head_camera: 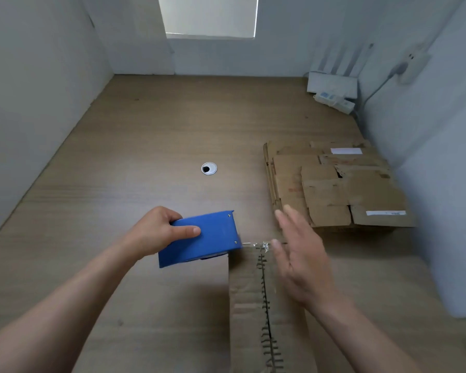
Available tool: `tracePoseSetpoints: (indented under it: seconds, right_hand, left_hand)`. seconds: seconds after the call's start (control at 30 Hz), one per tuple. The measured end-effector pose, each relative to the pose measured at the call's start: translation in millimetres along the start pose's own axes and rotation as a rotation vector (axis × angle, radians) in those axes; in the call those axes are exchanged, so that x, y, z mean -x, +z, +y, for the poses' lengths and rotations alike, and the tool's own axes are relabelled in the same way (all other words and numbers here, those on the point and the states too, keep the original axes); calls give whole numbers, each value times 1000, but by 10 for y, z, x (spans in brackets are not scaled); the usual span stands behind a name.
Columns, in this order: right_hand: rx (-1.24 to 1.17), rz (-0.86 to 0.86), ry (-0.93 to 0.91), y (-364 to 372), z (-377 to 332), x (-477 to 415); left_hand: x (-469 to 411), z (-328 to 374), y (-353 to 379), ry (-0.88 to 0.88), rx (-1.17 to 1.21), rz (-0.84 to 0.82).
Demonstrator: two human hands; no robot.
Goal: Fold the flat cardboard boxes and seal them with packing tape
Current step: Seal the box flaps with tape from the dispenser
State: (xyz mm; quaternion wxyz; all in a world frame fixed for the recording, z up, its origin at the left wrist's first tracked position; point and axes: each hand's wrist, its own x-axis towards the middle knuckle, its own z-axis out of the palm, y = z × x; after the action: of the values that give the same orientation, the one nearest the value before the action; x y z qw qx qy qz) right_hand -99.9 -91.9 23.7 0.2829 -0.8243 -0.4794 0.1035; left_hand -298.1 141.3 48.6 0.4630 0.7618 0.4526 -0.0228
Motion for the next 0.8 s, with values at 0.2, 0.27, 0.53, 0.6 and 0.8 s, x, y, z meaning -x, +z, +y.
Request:
tracePoseSetpoints:
  seconds: [0.2,0.27,0.53,0.6,0.8]
  right_hand:
    - [238,-365,5,241,122,23]
    - [249,-344,-5,235,124,15]
    - [269,-333,-43,270,114,1]
    - [260,-327,-49,265,118,8]
    - [214,-293,-57,283,129,20]
  left_hand:
    - [21,22,-26,42,-23,-56]
    - [64,-58,-111,55,-12,-68]
    - [146,-297,-357,26,-94,-31]
    - [106,-253,-327,28,-176,-21]
    - [113,-68,-250,2,-371,27]
